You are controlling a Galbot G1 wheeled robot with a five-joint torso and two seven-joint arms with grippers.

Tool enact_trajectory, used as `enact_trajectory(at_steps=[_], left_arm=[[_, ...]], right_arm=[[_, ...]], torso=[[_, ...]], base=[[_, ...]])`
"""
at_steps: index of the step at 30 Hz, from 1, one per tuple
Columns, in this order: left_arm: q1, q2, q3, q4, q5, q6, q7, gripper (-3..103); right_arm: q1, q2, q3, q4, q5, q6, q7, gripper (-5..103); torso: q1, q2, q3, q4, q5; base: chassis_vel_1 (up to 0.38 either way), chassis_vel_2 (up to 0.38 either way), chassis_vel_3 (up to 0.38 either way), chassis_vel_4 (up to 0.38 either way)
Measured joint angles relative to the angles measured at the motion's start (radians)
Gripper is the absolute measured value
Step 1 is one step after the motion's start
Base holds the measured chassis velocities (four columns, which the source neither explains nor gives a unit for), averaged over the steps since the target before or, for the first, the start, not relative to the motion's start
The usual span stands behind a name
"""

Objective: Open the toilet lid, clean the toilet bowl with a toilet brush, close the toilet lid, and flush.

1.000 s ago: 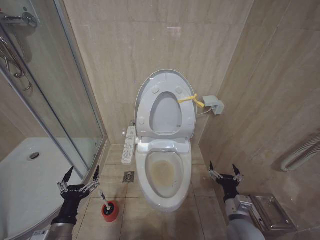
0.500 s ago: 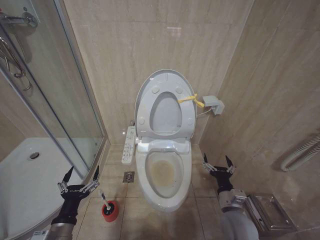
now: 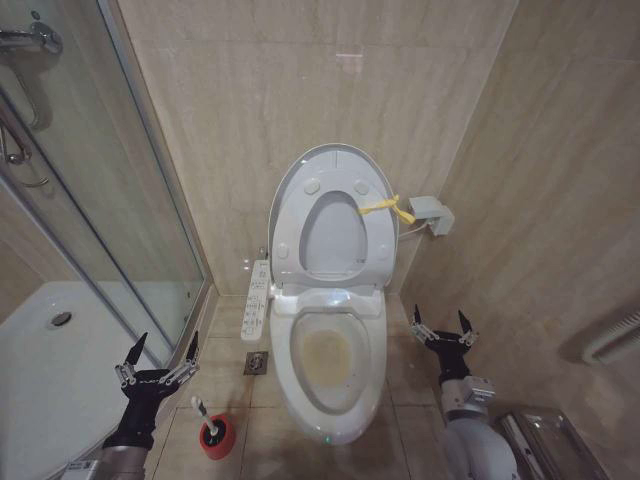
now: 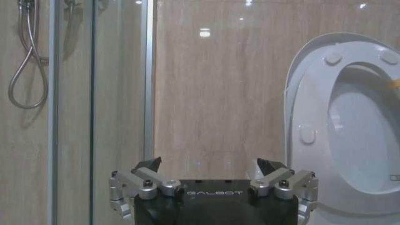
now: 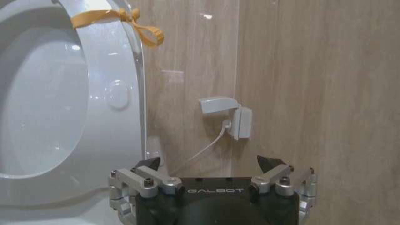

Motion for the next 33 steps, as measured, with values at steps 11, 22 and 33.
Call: enact_trajectory(at_steps=[11, 22, 33], left_arm=[[0.000, 0.000, 0.000, 0.000, 0.000, 0.000, 0.000, 100], [0.000, 0.000, 0.000, 0.000, 0.000, 0.000, 0.000, 100], [0.000, 0.000, 0.000, 0.000, 0.000, 0.000, 0.000, 100]], right_arm=[[0.035, 0.005, -0.002, -0.028, -0.047, 0.032, 0.037, 100], [0.188, -0.048, -0.030, -0.145, -0.082, 0.007, 0.129, 100], [0.454, -0.114, -0.082, -0.395, -0.033, 0.027, 0.199, 100]], torso=[[-0.001, 0.000, 0.000, -0.0002, -0.0001], [-0.001, 0.000, 0.000, -0.0002, -0.0001], [-0.001, 0.000, 0.000, -0.0002, 0.0000]], base=[[-0.011, 0.018, 0.008, -0.011], [0.000, 0.000, 0.000, 0.000], [0.000, 0.000, 0.000, 0.000]])
